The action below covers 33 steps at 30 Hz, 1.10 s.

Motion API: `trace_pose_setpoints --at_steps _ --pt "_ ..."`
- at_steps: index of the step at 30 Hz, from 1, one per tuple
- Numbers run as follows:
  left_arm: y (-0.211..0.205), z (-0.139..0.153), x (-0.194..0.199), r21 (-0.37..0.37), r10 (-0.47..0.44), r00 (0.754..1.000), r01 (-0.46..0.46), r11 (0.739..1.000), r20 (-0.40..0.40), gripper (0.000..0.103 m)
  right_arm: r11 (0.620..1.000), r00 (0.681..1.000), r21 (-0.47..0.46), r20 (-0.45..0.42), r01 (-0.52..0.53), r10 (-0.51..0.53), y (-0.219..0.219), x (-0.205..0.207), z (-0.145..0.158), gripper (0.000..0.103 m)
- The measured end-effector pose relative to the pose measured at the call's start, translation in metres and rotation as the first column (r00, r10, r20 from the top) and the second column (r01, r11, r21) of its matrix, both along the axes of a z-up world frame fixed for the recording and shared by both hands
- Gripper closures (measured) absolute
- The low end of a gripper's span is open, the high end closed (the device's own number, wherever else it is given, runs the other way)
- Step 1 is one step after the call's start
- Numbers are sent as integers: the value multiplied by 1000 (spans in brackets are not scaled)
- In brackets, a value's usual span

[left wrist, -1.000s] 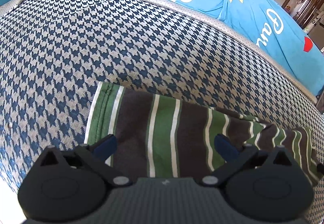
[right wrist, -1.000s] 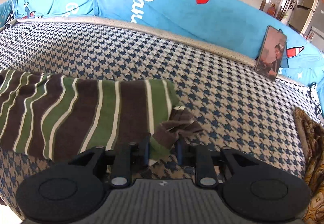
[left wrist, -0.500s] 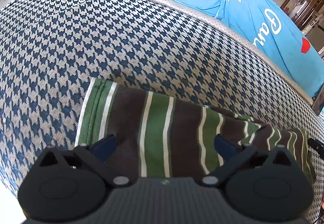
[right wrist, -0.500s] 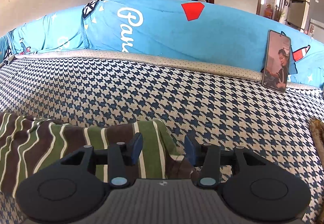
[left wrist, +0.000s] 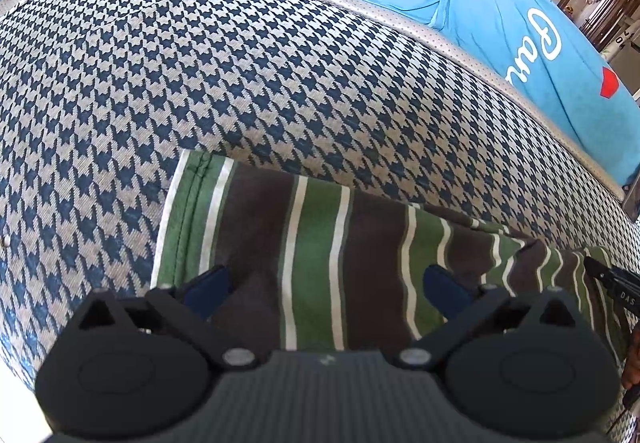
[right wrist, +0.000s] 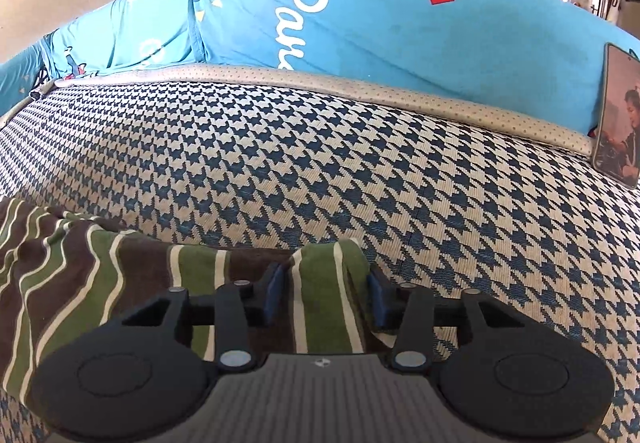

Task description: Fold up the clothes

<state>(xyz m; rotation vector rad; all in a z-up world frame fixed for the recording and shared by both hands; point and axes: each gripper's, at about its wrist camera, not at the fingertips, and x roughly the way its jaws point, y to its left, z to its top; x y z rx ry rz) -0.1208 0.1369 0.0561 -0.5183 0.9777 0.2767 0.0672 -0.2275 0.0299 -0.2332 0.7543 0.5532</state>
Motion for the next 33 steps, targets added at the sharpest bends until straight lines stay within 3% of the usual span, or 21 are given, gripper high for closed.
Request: trace_pose_setpoints --at_steps 1,6,13,17,20,22,26,28,30,33 --pt "-1 -1 2 -1 -1 1000 1 1000 0 0 1000 1000 -7 8 -12 12 2 -2 0 84" --pt "-8 -8 11 0 0 1000 0 1000 -1 0 999 997 -43 73 -18 21 11 -7 2 87" --pt "-6 -2 16 15 26 1000 -26 1000 10 0 998 980 8 185 70 -70 19 4 20 88" --pt "1 5 23 24 44 999 -44 999 15 0 987 953 19 259 160 -160 24 16 28 88" --pt "6 10 29 41 49 999 -49 998 17 0 954 915 48 270 297 -299 20 32 29 88" --pt "8 11 33 48 47 999 -47 998 13 0 934 896 6 280 357 -344 21 41 23 86" --pt "15 11 39 36 54 999 -54 998 9 0 899 869 -123 340 419 -359 31 43 19 60" --pt "17 10 39 31 58 998 -58 998 7 0 896 856 -113 368 430 -364 33 39 26 47" --pt "18 10 37 32 62 998 -62 998 3 0 910 863 -72 357 408 -359 36 32 35 37" --pt "20 8 34 35 67 998 -66 997 -4 0 932 895 -29 292 362 -339 48 18 42 33"
